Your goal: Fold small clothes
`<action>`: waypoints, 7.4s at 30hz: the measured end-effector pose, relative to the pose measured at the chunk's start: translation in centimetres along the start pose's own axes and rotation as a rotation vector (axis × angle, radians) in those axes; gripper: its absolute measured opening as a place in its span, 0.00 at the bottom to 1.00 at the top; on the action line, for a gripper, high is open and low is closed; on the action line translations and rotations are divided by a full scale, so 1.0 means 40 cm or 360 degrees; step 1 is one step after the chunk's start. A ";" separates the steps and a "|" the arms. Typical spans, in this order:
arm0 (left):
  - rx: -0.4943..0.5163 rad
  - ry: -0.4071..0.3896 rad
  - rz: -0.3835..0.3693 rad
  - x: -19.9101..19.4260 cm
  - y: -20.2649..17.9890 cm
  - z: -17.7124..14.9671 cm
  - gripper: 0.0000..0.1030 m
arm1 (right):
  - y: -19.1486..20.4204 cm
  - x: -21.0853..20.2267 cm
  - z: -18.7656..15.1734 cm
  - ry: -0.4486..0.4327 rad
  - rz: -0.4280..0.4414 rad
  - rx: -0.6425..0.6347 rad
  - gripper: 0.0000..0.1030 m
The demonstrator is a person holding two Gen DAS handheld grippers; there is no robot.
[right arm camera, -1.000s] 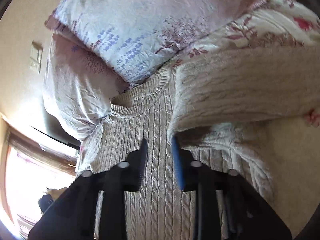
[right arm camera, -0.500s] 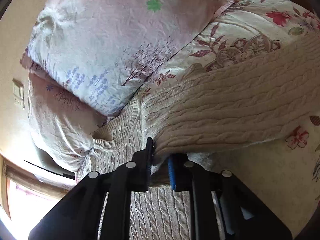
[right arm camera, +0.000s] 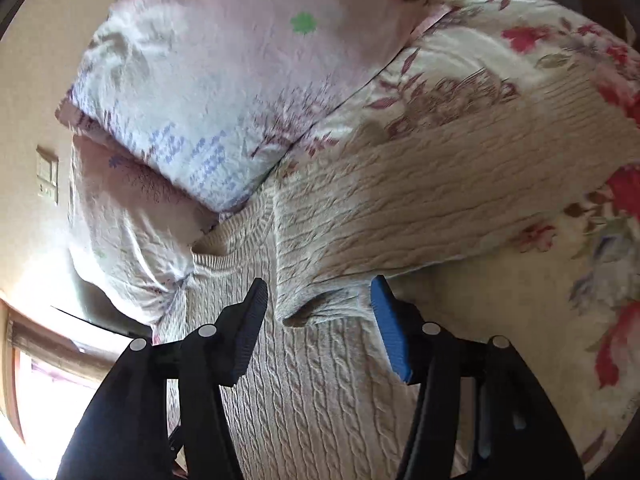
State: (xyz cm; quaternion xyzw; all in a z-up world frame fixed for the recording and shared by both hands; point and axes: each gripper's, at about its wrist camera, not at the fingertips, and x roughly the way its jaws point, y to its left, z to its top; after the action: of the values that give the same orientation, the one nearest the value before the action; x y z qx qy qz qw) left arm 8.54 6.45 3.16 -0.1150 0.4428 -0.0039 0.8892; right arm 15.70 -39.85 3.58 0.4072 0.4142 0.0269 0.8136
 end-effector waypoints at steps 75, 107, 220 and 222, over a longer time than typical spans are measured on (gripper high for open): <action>-0.0205 -0.0070 0.0066 -0.063 0.194 0.000 0.98 | 0.558 0.442 -0.393 0.0546 0.0213 -0.0874 0.46; -0.0031 -0.0036 -0.0041 -0.011 0.073 0.024 0.98 | 0.152 0.195 -0.199 0.0057 -0.0984 -0.1375 0.34; -0.1904 -0.0205 -0.0426 0.146 0.711 0.223 0.14 | 0.452 0.327 -0.390 0.0447 -0.0128 -0.1124 0.68; -0.1859 -0.0221 -0.0403 0.143 0.707 0.228 0.09 | 0.441 0.320 -0.388 0.0444 -0.0136 -0.1124 0.68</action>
State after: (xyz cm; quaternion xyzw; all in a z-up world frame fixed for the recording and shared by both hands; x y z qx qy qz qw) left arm 16.50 35.21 -1.92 -0.6365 0.2954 0.1416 0.6983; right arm 18.47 -13.26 2.28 0.0765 0.5028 0.1891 0.8400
